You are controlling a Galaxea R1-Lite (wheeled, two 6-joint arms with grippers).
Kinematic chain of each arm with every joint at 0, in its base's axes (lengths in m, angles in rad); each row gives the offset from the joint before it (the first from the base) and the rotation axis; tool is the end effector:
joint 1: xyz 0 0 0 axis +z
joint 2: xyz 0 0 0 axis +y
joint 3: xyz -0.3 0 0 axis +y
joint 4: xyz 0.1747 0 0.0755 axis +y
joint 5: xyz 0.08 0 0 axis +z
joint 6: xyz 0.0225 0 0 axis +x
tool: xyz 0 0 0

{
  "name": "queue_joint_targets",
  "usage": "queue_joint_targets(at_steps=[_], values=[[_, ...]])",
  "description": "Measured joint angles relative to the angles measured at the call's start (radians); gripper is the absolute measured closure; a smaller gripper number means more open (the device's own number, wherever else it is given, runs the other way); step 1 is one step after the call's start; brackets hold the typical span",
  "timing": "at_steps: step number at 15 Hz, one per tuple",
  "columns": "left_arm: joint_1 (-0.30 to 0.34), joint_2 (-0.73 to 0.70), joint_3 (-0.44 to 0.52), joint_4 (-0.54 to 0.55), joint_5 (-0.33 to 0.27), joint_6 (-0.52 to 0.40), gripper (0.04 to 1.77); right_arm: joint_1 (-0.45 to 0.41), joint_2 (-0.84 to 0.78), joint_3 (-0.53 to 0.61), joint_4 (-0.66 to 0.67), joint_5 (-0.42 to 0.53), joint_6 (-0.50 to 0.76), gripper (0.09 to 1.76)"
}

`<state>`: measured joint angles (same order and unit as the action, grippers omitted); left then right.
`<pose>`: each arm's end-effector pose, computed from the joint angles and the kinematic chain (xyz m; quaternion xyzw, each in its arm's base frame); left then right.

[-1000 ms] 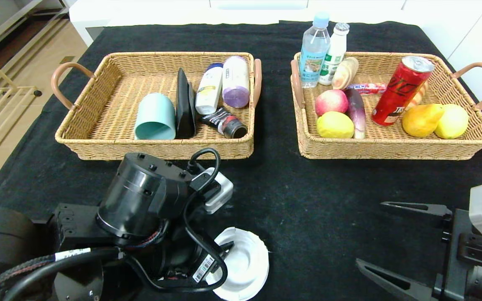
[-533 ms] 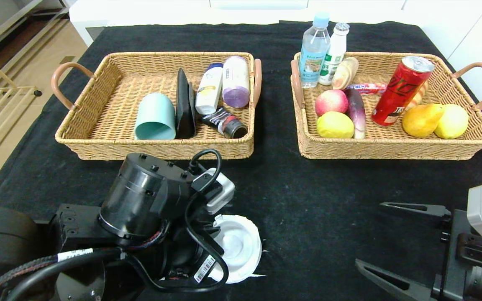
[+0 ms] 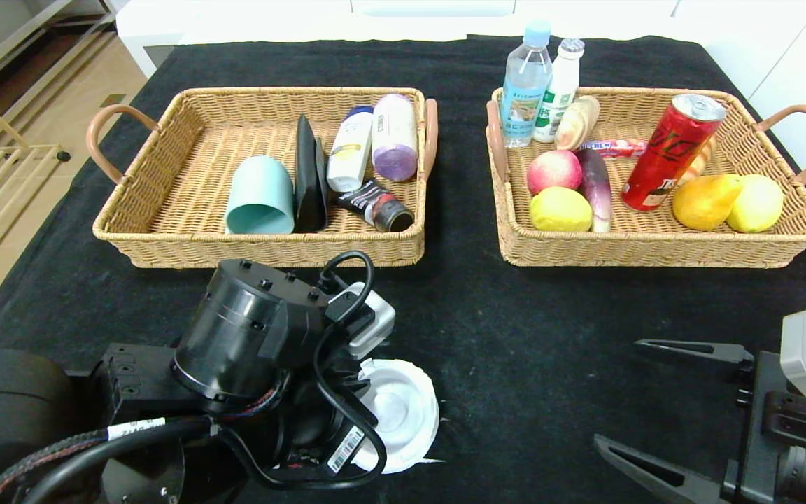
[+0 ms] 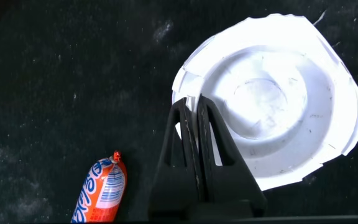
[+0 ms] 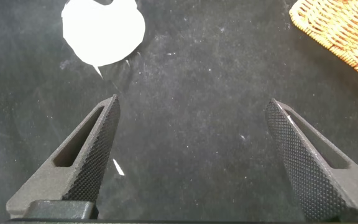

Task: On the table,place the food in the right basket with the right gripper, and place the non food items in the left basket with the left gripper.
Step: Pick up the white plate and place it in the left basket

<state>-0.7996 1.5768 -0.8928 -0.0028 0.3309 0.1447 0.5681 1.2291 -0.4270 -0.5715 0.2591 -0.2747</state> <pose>0.1890 -0.1839 0.1843 0.2447 0.2655 -0.2387 0.9015 0.1438 0.0986 0.1863 -0.1421 0.0579 0.4110 0.8986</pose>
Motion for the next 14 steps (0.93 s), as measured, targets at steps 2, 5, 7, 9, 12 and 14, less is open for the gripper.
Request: queue_joint_targets(at_steps=[2, 5, 7, 9, 12, 14], values=[[-0.003, 0.0, 0.003, -0.001, 0.001, 0.0, 1.69, 0.0, 0.0, 0.001, 0.0, 0.0, -0.001, 0.14], [-0.004, 0.001, 0.005, -0.003, 0.001, -0.005, 1.69, 0.001, 0.0, 0.002, 0.0, 0.0, -0.003, 0.14], [-0.005, 0.001, 0.005, -0.003, 0.001, -0.004, 1.69, 0.002, 0.0, 0.002, 0.0, 0.0, -0.004, 0.14], [-0.006, 0.0, 0.003, -0.001, 0.002, 0.0, 1.69, 0.002, -0.001, 0.002, 0.0, 0.0, -0.004, 0.14], [-0.006, -0.011, -0.024, 0.0, 0.001, -0.013, 1.69, 0.0, -0.018, -0.001, 0.0, 0.0, 0.0, 0.14], [-0.005, -0.031, -0.05, 0.0, -0.007, -0.021, 1.69, 0.0, -0.027, -0.003, 0.0, 0.0, 0.0, 0.14]])
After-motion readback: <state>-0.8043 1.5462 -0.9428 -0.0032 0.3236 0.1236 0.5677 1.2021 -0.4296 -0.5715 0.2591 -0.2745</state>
